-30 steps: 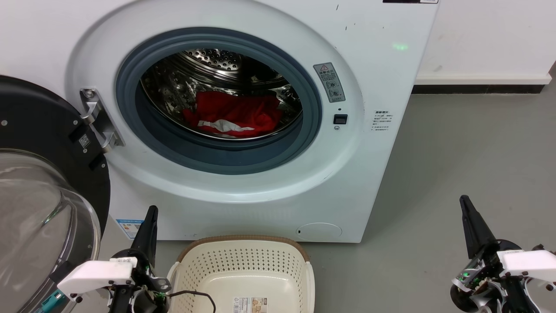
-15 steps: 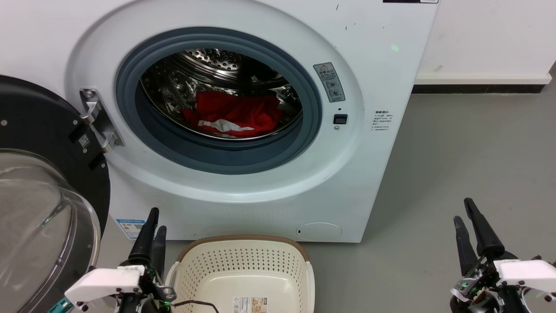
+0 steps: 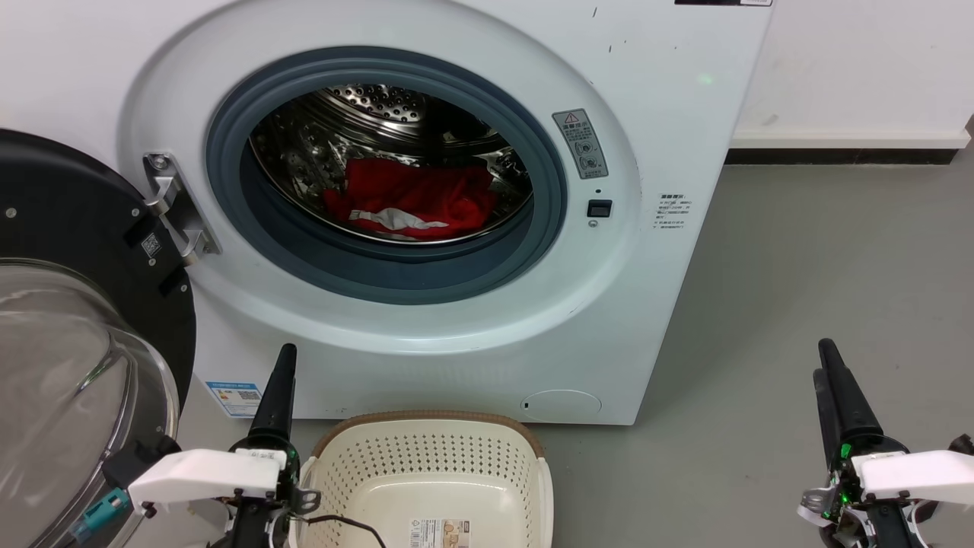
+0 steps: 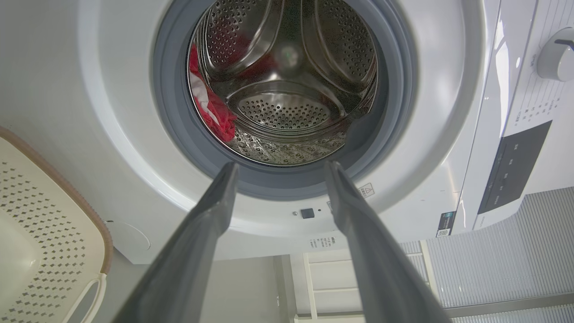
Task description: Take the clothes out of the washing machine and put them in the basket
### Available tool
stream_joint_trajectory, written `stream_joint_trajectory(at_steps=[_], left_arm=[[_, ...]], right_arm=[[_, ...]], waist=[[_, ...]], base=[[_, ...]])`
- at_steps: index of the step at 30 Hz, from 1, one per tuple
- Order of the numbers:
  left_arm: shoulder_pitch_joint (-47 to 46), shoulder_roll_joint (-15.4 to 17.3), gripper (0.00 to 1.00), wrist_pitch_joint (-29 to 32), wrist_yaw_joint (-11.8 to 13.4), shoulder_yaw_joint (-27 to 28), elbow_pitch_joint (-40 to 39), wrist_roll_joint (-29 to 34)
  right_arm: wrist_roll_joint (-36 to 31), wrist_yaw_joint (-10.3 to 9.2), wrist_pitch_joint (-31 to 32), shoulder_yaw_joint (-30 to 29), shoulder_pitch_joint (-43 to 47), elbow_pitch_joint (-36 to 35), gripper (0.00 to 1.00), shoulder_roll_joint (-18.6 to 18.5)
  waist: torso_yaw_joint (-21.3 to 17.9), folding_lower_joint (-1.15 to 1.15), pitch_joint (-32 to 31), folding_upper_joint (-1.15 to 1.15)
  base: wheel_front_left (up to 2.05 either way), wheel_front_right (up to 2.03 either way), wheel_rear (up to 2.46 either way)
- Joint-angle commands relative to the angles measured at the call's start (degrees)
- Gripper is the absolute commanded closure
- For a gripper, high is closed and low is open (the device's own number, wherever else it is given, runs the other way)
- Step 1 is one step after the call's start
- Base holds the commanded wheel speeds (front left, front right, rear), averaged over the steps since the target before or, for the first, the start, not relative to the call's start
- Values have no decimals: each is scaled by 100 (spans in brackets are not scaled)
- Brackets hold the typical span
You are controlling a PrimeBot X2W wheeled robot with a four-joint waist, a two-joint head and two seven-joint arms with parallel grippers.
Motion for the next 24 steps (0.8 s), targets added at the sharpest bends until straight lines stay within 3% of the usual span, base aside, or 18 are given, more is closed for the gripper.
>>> stream_joint_trajectory(at_steps=[1, 7, 24], left_arm=[[-197, 16, 0, -58, 0, -27, -131, 209], [-258, 17, 0, -247, 0, -148, -250, 1279], [-341, 19, 0, -599, 56, -432, -257, 3103]], right_arm=[[-217, 1, -56, 0, -31, -159, 0, -5], [-1379, 1, -244, 62, 25, -396, 0, -5], [-3262, 2, -594, 178, 205, -487, 0, -4]], waist=[[5, 0, -1, 0], [36, 0, -1, 0], [90, 0, -12, 0]], base=[[0, 0, 0], [0, 0, 0], [0, 0, 0]])
